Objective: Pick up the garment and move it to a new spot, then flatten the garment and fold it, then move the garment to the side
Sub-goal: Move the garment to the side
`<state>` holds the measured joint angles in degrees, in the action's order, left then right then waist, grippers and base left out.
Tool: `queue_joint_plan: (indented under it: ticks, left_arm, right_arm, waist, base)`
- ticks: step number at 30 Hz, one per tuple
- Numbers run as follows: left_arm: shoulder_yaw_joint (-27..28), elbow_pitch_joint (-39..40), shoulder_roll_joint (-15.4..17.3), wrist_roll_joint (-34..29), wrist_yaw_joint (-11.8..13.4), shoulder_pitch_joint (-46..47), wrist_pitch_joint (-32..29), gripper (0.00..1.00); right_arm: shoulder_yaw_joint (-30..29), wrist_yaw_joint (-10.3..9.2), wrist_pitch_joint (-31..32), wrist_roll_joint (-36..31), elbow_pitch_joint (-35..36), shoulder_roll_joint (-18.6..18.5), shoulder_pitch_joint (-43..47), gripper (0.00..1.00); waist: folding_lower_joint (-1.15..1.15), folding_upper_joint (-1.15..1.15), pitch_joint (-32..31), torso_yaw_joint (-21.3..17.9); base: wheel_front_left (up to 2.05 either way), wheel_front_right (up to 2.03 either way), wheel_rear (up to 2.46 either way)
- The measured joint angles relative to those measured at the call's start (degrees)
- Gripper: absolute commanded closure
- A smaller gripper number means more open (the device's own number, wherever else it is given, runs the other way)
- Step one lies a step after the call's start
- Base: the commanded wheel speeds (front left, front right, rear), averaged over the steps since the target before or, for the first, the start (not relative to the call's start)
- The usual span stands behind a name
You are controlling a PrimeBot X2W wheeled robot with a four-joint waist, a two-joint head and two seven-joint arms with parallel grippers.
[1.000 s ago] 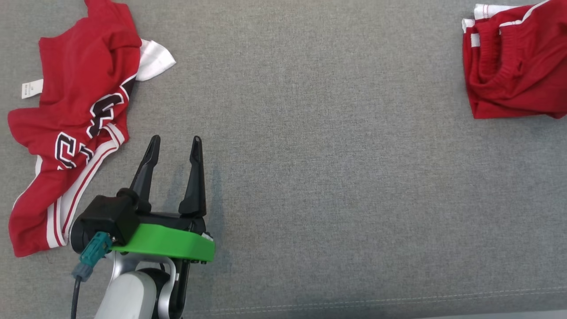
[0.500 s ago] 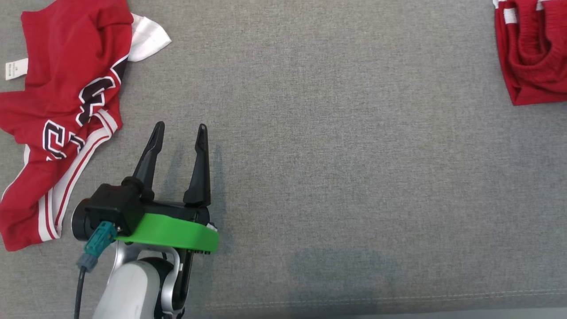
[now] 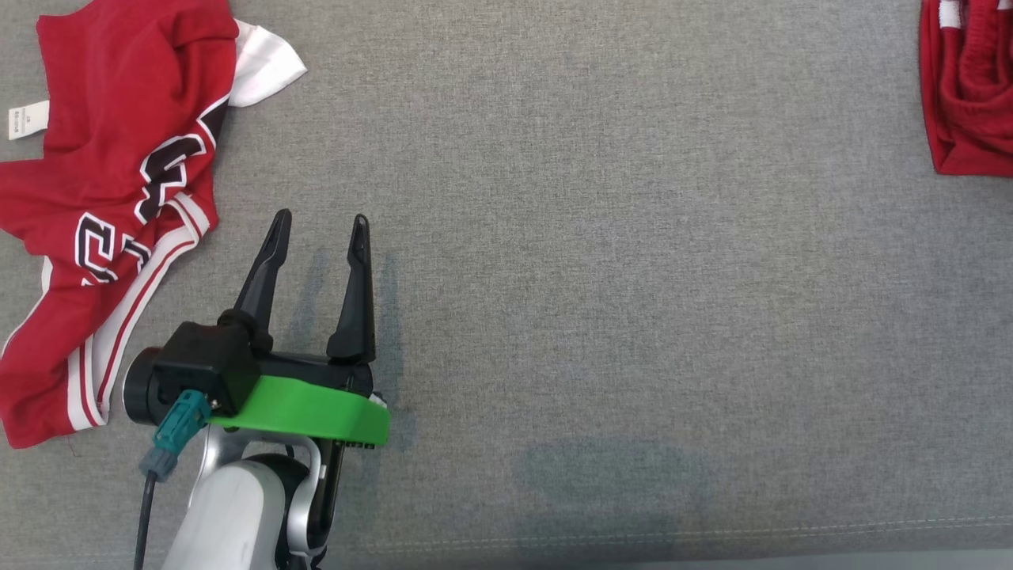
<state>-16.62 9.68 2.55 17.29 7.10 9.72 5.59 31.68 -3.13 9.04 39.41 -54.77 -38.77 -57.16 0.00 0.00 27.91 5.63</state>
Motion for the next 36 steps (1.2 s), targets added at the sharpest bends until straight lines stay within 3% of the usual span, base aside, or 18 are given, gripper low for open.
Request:
queue_joint_plan:
  ticks: [19,29,36]
  left_arm:
    - [1.6,-2.0,0.0,0.0,0.0,0.0,0.6,0.0]
    - [0.9,-4.7,0.0,2.2,0.0,1.5,2.7,0.0]
    - [2.5,-8.5,-0.1,2.2,0.0,1.4,4.1,0.0]
  right_arm:
    - [1.7,-0.42,-6.2,-1.8,-0.8,2.7,-0.4,0.0]
    - [2.3,1.64,-14.1,-2.2,3.7,9.6,-2.7,0.0]
    - [2.7,3.14,-19.6,-1.3,5.6,14.9,1.1,0.0]
  waist:
    - [0.0,0.0,-2.9,-3.1]
    - [0.0,0.0,-8.3,-5.1]
    - [0.0,0.0,-13.3,-6.1]
  base:
    - [0.0,0.0,0.0]
    - [0.0,0.0,0.0]
    - [0.0,0.0,0.0]
